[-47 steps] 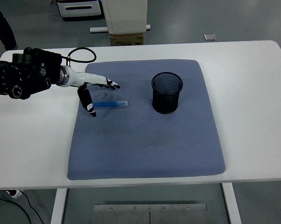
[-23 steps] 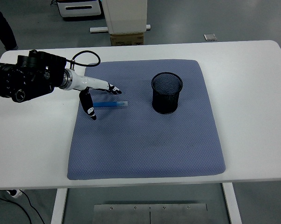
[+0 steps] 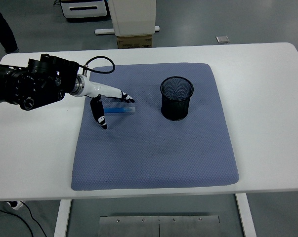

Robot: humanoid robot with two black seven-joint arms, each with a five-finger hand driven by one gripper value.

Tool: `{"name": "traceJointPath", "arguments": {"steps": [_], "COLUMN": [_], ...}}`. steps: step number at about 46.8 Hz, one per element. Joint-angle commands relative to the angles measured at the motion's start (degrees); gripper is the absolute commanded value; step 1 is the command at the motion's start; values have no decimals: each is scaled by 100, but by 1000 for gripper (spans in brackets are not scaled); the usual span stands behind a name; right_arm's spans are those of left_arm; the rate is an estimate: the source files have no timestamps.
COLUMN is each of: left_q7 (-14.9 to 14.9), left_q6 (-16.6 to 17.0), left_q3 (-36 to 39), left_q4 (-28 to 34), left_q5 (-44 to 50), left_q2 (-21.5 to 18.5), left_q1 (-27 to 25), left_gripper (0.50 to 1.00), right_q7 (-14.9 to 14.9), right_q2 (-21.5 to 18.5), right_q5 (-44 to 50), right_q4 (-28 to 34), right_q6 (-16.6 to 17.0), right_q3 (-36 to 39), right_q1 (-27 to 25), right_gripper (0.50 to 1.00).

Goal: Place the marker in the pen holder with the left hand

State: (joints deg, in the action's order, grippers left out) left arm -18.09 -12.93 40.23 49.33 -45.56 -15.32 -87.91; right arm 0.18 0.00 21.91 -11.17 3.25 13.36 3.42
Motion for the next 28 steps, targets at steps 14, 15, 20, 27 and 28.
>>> {"name": "traceJointPath", "arguments": {"steps": [14, 15, 20, 27, 28], "left_q7": [8, 8, 8, 183, 192], "left_q6": [18, 18, 18, 44, 44], "left_q3": [-6, -6, -6, -6, -6], "left_q4": [-11, -11, -46, -55, -55], "left_q5": [-418, -462, -506, -515, -515], "left_q2": [38, 29, 29, 47, 55], "left_q1": [2, 11, 11, 11, 11], "left_gripper": [1000, 1000, 1000, 1000, 1000], "right_q7": [-1, -1, -1, -1, -1], "right_q2": [0, 0, 0, 0, 0], "right_q5": [-3, -3, -3, -3, -3], "right_q4": [0, -8, 0, 0, 0], "right_q6": [-9, 0, 0, 0, 0], "right_q3": [0, 0, -9, 0, -9], "right_q1": [1, 1, 1, 1, 1], "right_gripper": [1000, 1000, 1000, 1000, 1000]}}
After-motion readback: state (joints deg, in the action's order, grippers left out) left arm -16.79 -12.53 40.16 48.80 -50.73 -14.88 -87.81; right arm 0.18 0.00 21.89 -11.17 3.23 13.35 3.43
